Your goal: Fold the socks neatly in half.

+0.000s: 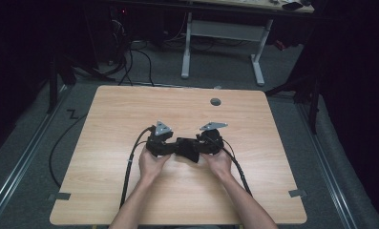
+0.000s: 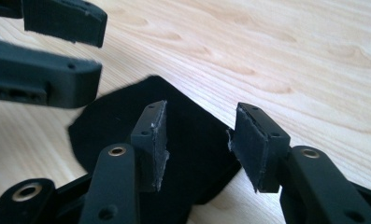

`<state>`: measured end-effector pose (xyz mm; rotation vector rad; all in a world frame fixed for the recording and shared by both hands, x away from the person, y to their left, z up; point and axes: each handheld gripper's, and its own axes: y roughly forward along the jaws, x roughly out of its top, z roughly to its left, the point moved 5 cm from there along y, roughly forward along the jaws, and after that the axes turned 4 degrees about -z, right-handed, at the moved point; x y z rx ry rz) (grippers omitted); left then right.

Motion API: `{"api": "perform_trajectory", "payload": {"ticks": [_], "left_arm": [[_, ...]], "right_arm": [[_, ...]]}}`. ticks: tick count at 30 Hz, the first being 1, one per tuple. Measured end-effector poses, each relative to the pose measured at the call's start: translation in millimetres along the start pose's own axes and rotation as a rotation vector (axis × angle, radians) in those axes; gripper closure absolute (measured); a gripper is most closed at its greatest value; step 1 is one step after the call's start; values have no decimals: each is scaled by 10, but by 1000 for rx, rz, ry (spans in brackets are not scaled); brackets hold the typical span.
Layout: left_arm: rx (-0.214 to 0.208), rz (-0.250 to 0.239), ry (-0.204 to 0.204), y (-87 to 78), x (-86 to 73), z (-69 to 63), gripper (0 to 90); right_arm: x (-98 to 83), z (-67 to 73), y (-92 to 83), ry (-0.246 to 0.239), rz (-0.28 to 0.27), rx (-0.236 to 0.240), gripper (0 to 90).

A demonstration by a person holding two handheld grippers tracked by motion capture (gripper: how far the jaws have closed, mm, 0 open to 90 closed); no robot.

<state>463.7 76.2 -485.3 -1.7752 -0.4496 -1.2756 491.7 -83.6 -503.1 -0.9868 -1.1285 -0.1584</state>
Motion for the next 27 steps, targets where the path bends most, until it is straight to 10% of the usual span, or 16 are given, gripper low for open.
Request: {"api": "perform_trajectory", "payload": {"ticks": [27], "left_arm": [[8, -75, -33, -553, -27, 168, 415]], "right_arm": [[-6, -129, -629, 47, -131, 11, 587]]}}
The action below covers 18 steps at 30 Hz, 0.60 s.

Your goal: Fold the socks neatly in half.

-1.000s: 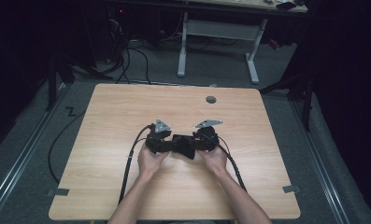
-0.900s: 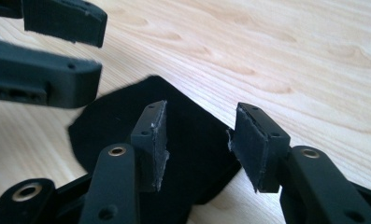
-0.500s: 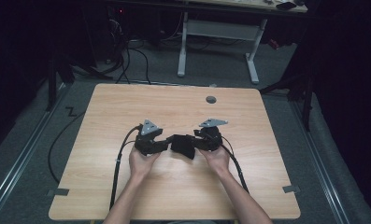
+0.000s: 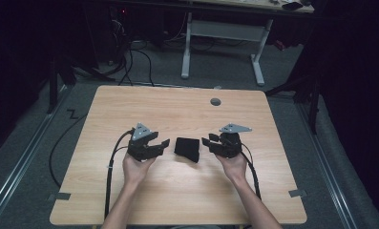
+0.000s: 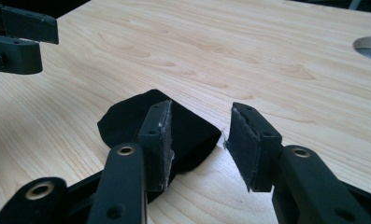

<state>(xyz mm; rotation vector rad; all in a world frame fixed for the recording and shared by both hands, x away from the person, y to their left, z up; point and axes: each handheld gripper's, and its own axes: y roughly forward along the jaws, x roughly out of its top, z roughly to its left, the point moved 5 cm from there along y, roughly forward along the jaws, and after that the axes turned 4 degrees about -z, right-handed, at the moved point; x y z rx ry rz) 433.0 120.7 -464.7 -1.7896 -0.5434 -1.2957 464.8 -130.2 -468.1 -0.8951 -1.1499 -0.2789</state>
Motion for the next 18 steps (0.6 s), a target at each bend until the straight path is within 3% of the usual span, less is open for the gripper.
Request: {"api": "perform_trajectory", "payload": {"ticks": [18], "left_arm": [[38, -54, -73, -311, -152, 218, 412]], "right_arm": [[-77, -119, -315, 8, -56, -18, 580]]}}
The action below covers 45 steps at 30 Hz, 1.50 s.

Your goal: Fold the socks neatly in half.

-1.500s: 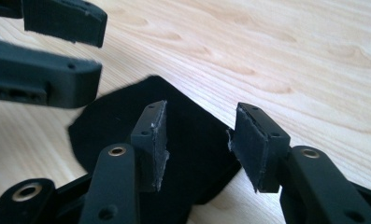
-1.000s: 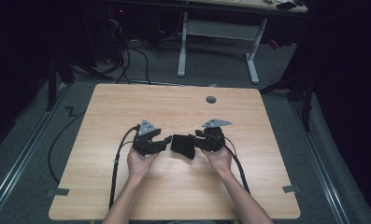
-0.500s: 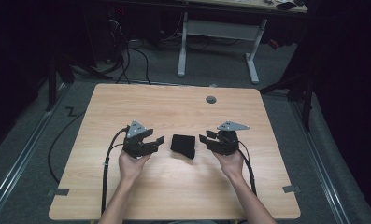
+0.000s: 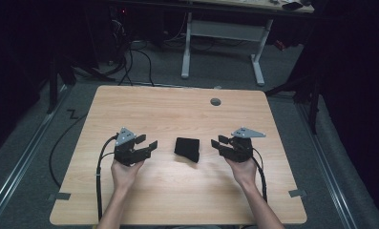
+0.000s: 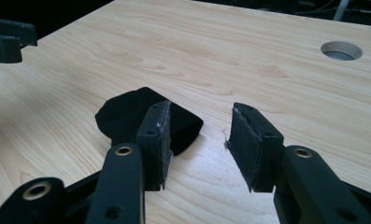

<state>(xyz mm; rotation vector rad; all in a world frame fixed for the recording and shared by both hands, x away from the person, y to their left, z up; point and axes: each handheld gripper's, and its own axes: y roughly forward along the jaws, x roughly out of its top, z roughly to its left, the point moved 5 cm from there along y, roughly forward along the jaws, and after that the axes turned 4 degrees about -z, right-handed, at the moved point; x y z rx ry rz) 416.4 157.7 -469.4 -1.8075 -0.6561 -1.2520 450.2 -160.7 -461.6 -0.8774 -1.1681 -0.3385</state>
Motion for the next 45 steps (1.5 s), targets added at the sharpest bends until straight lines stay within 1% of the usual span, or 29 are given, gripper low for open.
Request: {"api": "perform_trajectory", "payload": {"ticks": [2, 4, 7, 11, 17, 19, 21, 22, 24, 26, 28, 33, 37, 38, 39, 41, 42, 45], "left_arm": [[4, 3, -5, -21, -11, 22, 410], [11, -5, -12, -52, -16, 48, 408], [21, -18, -33, -109, -20, 101, 407], [27, -21, -44, -159, -36, 142, 404], [39, -11, -58, -216, -91, 199, 400], [44, -3, -62, -229, -112, 223, 397], [34, -5, -82, -247, -125, 250, 397], [31, -5, -91, -254, -128, 259, 397], [52, 3, -89, -275, -145, 287, 397], [80, 19, -86, -293, -174, 317, 397], [90, 16, -99, -321, -208, 348, 398], [112, 18, -113, -368, -265, 420, 398], [125, 28, -116, -387, -309, 465, 397], [125, 29, -121, -388, -323, 479, 395], [115, 32, -133, -382, -337, 494, 384], [100, 51, -149, -367, -365, 518, 353], [101, 58, -152, -362, -378, 529, 350], [109, 69, -155, -360, -403, 558, 345]], "right_arm": [[-11, -17, -33, 2, -3, -3, 580], [-23, -34, -66, 7, -4, 1, 577], [-41, -24, -116, 2, 7, 19, 563], [-65, -24, -164, -1, 11, 19, 561], [-110, -109, -254, 29, -3, 5, 558], [-127, -142, -289, 28, -6, -1, 555], [-144, -172, -321, 34, -7, 0, 546], [-149, -185, -331, 32, -8, -4, 543], [-163, -205, -367, 17, -6, -23, 540], [-178, -219, -409, 5, -17, -40, 542], [-192, -235, -446, -7, -25, -57, 542], [-239, -312, -508, 6, -29, -72, 541], [-329, -409, -541, 40, -19, -90, 539], [-345, -428, -546, 47, -17, -95, 538], [-365, -456, -553, 53, -15, -101, 536], [-405, -511, -557, 71, -11, -115, 524], [-425, -536, -554, 82, -5, -121, 518], [-479, -605, -552, 95, 21, -143, 517]]}}
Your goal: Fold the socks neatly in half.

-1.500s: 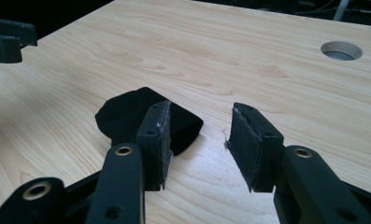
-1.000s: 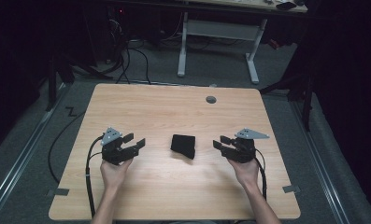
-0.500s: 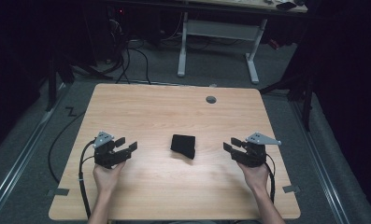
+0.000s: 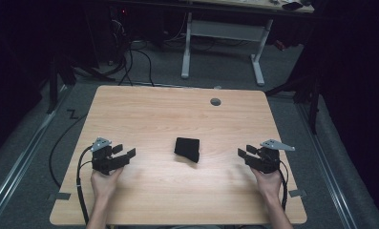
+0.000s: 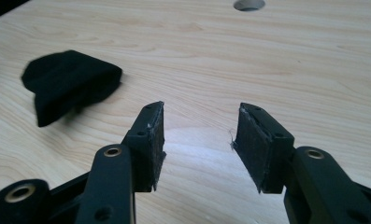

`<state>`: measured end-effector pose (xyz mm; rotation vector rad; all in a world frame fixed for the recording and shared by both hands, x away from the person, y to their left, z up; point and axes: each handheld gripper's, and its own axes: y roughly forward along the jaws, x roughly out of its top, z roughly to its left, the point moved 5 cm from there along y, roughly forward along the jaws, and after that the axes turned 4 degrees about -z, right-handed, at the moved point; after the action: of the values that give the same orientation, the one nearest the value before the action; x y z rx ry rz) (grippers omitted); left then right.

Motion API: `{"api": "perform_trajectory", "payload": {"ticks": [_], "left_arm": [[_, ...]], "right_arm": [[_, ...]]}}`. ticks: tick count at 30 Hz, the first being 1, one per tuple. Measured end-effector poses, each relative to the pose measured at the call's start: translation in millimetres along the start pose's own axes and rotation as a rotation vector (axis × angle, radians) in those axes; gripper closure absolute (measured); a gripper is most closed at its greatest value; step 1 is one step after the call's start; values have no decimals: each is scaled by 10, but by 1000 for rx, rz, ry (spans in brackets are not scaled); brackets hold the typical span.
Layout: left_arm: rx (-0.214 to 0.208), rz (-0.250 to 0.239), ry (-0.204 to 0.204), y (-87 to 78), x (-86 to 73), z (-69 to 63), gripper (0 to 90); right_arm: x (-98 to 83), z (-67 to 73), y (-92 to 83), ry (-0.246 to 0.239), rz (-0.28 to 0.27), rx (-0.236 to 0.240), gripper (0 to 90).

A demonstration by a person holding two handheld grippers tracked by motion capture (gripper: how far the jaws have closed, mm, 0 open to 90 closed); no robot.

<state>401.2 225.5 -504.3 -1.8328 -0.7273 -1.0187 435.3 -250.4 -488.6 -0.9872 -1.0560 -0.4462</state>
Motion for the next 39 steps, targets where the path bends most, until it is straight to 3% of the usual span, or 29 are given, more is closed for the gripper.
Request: {"api": "perform_trajectory", "payload": {"ticks": [4, 11, 16, 26, 39], "left_arm": [[36, 1, 10, 16, -16, 41, 345], [91, 55, 95, 113, -86, 33, 337], [118, 65, 112, 170, -110, 63, 338], [192, 96, 129, 221, -148, 155, 347], [241, 134, 154, 308, -205, 171, 346]], "right_arm": [[-46, -97, -12, 10, 11, -30, 501], [-109, -236, -8, 24, 30, -85, 491], [-193, -343, 54, 35, 47, -128, 490], [-299, -451, 149, 10, 92, -226, 471], [-372, -458, 253, -26, 137, -259, 432]]}}
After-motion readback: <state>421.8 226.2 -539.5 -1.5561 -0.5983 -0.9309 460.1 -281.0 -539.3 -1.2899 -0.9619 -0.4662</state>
